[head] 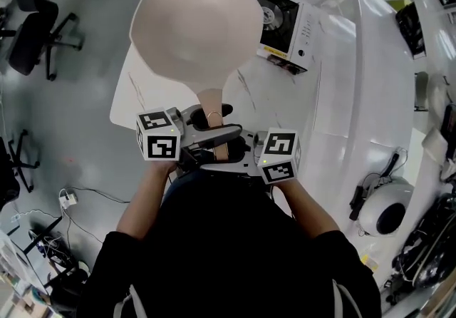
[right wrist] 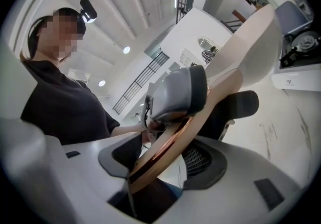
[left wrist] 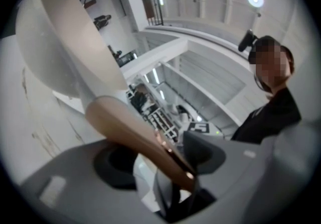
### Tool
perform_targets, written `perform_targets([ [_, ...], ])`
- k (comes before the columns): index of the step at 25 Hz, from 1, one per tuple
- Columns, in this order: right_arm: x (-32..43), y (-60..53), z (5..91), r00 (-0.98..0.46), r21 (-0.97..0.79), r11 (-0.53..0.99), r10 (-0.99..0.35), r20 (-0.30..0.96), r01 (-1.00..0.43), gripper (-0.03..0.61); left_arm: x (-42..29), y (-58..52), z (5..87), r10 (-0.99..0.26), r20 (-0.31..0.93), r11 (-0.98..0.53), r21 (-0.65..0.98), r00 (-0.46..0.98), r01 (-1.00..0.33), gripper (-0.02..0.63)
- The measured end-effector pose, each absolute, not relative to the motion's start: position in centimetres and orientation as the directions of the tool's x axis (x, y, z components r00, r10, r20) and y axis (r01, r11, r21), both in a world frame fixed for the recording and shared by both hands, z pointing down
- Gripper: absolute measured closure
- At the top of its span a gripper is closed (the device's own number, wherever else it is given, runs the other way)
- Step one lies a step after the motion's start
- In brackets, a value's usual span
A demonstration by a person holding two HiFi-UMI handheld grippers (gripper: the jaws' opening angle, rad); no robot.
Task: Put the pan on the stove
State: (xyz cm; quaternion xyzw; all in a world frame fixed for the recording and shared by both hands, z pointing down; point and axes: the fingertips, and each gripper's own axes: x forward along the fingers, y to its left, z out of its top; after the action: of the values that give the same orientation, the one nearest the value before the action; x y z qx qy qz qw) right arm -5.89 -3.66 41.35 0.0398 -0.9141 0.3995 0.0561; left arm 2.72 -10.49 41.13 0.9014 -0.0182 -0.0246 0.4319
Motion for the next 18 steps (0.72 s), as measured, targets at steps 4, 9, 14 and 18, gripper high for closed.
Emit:
perform_targets([
  [4,-4.5,-5.0,40.7,-0.985,-0.719,0.673,-0.11,0.136,-0.175,0.351,4.6,-11.1,40.4,0.027,-0.032,-0.629,0.776,0.999,0.042,0.337],
  [9,-2.8,-6.6,40.2,-0.97,-0.711,0.662,-0.204,0.134,-0.238,0.351,6.9,-11.9,39.7,0.118,-0.036,-0.632,0.768,0.992,0.103,0.337],
  [14,-0.6,-8.7,39.8,-0.953,-0.706,0.649,-0.273,0.133,-0.285,0.351,9.5,-13.3,39.4,0.186,-0.038,-0.629,0.763,0.982,0.149,0.336],
  [18,1.4,-10.4,40.2,-0.942,-0.705,0.638,-0.307,0.138,-0.311,0.351,11.6,-14.6,39.6,0.222,-0.041,-0.622,0.763,0.974,0.174,0.336],
])
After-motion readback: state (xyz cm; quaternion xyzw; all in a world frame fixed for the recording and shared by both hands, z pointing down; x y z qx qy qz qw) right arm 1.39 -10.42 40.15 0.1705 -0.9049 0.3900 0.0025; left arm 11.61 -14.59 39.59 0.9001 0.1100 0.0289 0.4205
